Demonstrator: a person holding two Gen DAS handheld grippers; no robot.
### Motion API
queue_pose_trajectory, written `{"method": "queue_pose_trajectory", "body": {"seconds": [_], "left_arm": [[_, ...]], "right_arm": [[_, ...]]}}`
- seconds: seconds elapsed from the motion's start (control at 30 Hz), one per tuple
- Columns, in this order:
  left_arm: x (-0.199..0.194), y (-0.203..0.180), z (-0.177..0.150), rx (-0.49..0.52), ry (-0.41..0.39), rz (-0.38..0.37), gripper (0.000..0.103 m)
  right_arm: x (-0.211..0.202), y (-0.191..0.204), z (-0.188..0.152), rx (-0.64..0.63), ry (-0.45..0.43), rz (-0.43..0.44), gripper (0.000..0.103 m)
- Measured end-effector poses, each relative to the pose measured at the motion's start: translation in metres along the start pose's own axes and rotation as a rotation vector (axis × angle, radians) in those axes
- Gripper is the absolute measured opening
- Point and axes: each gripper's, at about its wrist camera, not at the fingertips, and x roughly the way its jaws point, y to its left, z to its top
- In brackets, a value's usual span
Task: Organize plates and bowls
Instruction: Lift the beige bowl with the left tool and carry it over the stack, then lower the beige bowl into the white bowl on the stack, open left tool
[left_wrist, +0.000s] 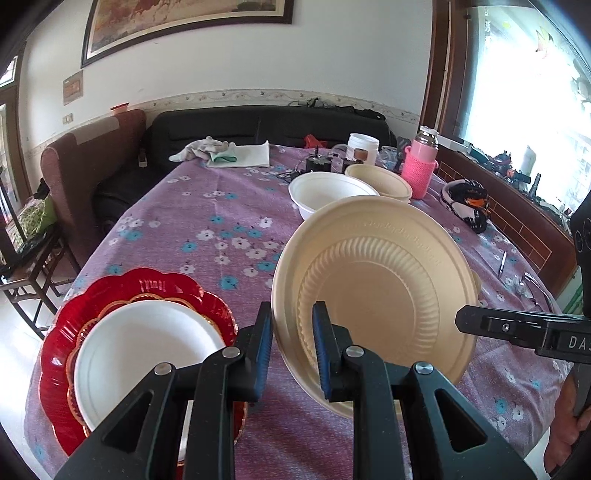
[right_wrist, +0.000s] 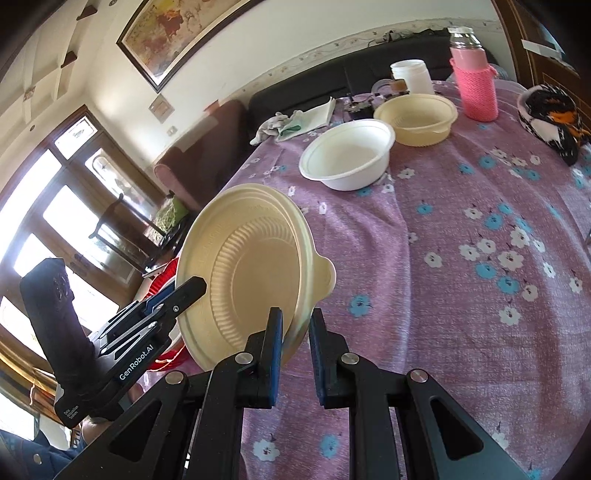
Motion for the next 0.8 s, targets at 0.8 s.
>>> {"method": "queue_pose_trajectory", "body": {"seconds": [0.8], "left_arm": [[-0.042, 0.087, -0.005, -0.14, -0.02, 0.067, 0.024]], "right_arm": [[0.037, 0.074, 0.016, -0.128, 0.069, 0.092, 0.016]]}}
